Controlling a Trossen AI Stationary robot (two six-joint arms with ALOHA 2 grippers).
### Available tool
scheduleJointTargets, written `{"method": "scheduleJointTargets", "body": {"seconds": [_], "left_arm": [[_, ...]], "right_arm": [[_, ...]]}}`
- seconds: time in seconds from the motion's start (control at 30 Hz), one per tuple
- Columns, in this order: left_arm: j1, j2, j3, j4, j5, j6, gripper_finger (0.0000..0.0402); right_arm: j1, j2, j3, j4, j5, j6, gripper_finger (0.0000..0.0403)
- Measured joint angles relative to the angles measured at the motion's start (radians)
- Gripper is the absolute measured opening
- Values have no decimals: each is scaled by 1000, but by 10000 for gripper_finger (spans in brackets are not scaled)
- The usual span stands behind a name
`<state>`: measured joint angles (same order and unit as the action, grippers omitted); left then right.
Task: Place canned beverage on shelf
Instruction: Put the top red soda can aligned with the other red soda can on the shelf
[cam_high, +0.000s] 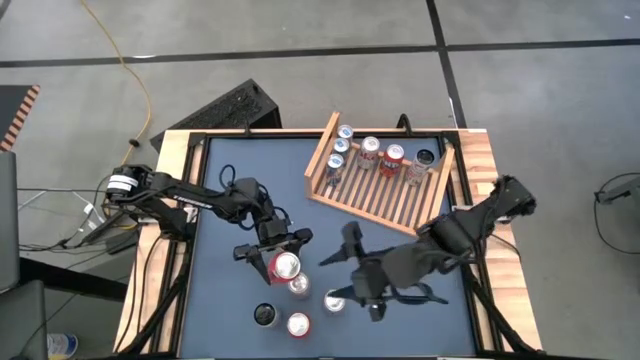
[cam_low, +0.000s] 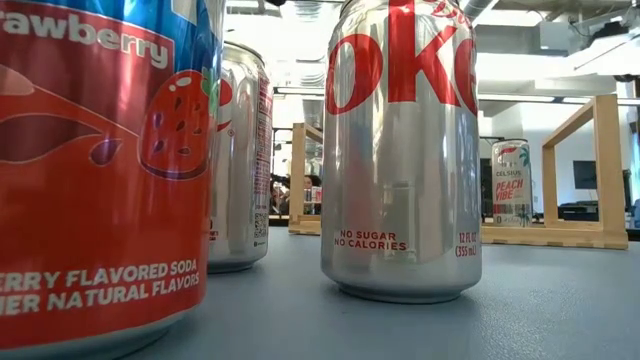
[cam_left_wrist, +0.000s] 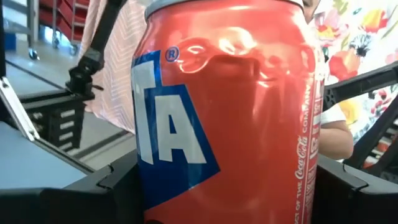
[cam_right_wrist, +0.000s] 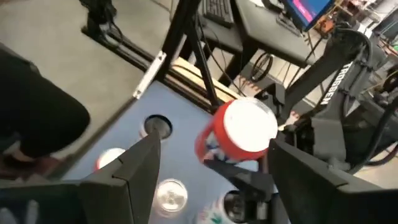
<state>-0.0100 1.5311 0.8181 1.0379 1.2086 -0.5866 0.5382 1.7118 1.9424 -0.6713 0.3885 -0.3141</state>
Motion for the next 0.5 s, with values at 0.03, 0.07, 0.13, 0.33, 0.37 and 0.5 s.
{"method": "scheduleJointTargets", "body": {"seconds": [0.03, 0.07, 0.13, 0.33, 0.37, 0.5], "left_arm": [[2, 0, 0, -2, 0, -8, 293], [3, 0, 0, -2, -1, -18, 293], [4, 0, 0, -2, -4, -28, 293], [3, 0, 0, -11, -4, -82, 293], [3, 0, 0, -11, -1, -89, 293], [-4, 0, 0, -30, 12, -91, 293]], "right_arm": [[-10, 28, 44, -34, 0, -10, 282], [-19, 59, 88, -64, -1, -17, 282], [-40, 125, 179, -149, -17, -31, 282], [-71, 290, 417, -366, -39, -41, 282], [-72, 286, 397, -338, -39, -59, 282], [-70, 296, 392, -335, -28, -111, 282]]}}
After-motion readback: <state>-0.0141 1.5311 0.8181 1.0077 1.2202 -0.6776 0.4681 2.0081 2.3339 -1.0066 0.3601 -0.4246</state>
